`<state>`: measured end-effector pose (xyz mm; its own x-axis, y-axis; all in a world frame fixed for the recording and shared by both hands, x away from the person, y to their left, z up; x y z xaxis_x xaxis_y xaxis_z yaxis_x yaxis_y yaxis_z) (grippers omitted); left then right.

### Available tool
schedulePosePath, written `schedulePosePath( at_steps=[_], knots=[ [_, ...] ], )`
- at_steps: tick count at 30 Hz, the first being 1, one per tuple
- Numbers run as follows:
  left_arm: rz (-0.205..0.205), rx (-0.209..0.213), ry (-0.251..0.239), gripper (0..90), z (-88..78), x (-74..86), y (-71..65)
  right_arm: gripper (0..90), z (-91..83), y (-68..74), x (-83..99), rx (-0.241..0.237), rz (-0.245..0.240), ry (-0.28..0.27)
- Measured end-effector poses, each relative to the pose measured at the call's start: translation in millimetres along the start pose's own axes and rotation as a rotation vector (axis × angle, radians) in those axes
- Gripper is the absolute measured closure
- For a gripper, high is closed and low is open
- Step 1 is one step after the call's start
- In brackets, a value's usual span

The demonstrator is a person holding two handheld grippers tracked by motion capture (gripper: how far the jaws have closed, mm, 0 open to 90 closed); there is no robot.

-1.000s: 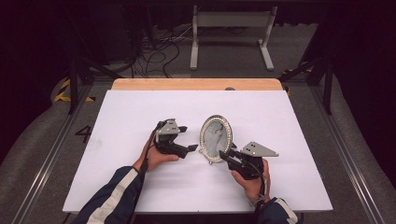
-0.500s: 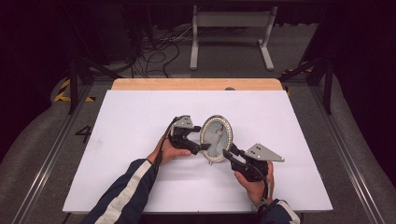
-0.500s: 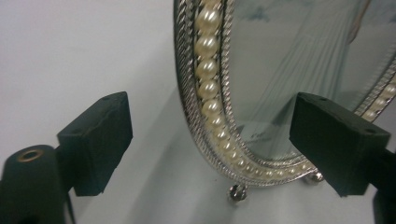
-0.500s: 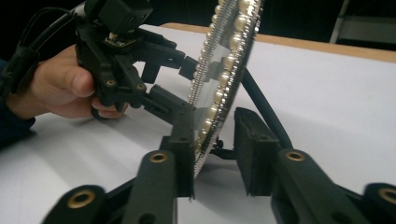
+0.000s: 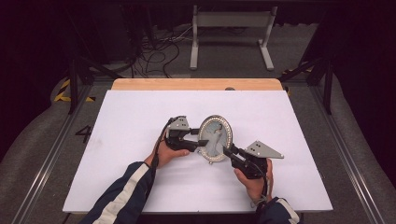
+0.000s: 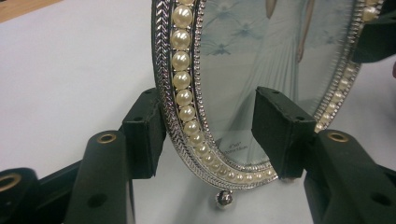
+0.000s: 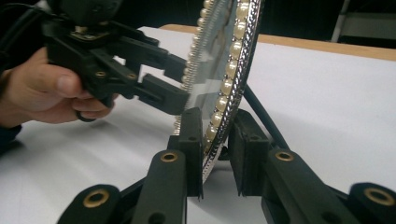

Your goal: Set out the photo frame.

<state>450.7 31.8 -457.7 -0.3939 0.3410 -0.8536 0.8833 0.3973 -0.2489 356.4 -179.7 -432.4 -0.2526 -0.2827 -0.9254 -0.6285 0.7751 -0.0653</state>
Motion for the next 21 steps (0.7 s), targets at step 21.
schedulePosePath(
  at_steps=[21],
  knots=[
    [0.002, -0.037, -0.017, 52.5, -7.2, -12.5, 2.7, 82.2, -8.0, -2.4, -10.6, 0.026, -0.035, -0.006]
  ],
)
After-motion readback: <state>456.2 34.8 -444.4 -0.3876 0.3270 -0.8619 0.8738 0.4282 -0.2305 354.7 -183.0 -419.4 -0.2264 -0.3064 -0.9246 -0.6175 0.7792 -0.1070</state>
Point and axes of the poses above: each handheld gripper's, and its own axes: z roughly forward along the jaws, x roughly out of its underside, y roughly to its left, the point moved 4 cm from there along z, roughly forward along the jaws, and after that the axes turned 9 degrees about -z, right-handed, at the moved point
